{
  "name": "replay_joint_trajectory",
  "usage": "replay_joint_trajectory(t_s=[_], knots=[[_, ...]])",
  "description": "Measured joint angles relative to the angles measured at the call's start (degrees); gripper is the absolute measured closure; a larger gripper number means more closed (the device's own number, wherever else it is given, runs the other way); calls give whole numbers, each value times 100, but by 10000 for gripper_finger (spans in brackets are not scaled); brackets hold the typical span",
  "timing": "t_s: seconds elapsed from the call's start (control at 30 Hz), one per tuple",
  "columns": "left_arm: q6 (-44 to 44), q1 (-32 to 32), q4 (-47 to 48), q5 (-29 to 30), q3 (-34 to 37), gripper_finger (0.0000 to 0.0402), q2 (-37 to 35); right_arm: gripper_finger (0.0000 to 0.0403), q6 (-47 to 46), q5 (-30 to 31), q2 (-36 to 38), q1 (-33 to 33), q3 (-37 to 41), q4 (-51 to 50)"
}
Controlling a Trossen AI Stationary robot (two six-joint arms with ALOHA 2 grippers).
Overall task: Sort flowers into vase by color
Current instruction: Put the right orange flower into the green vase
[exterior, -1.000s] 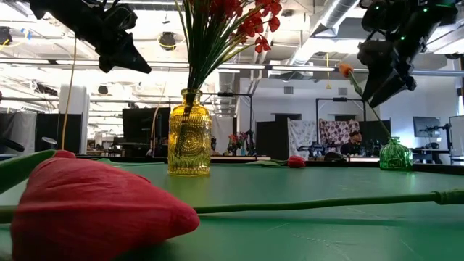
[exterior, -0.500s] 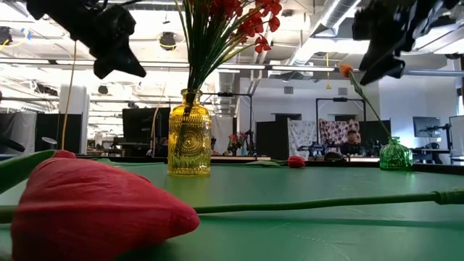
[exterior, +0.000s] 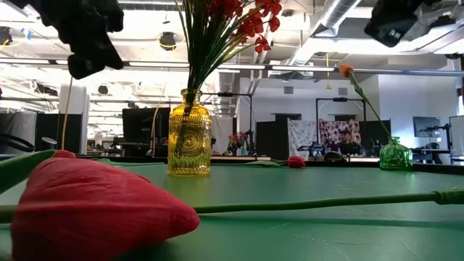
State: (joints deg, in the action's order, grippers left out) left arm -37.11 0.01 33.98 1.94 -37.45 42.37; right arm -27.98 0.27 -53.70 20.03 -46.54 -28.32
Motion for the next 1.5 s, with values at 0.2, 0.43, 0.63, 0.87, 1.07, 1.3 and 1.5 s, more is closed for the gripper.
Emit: replay_joint_trajectory(t_s=[0.2,0.43,0.63,0.87,1.07,1.3,1.5], knots=[[128,-637,2,421,0,401,0,175,732,259,-863,928,0,801],[454,-871,-3,588,0,401,0,175,1286,459,-2232,1107,-73,2373],[829,-1069,-45,644,0,401,0,175,1225,450,-3569,1058,-1160,2180],[1256,-1100,-47,866,0,401,0,175,744,398,-5004,1059,-2454,1189],[1397,-1100,-52,889,0,401,0,176,465,318,-5955,1163,-3153,842],[1499,-1100,-50,663,0,401,2,203,-80,289,-6587,1282,-3790,-456],[1659,-1100,-116,643,0,401,1,233,-593,309,-6654,1371,-3842,-812]])
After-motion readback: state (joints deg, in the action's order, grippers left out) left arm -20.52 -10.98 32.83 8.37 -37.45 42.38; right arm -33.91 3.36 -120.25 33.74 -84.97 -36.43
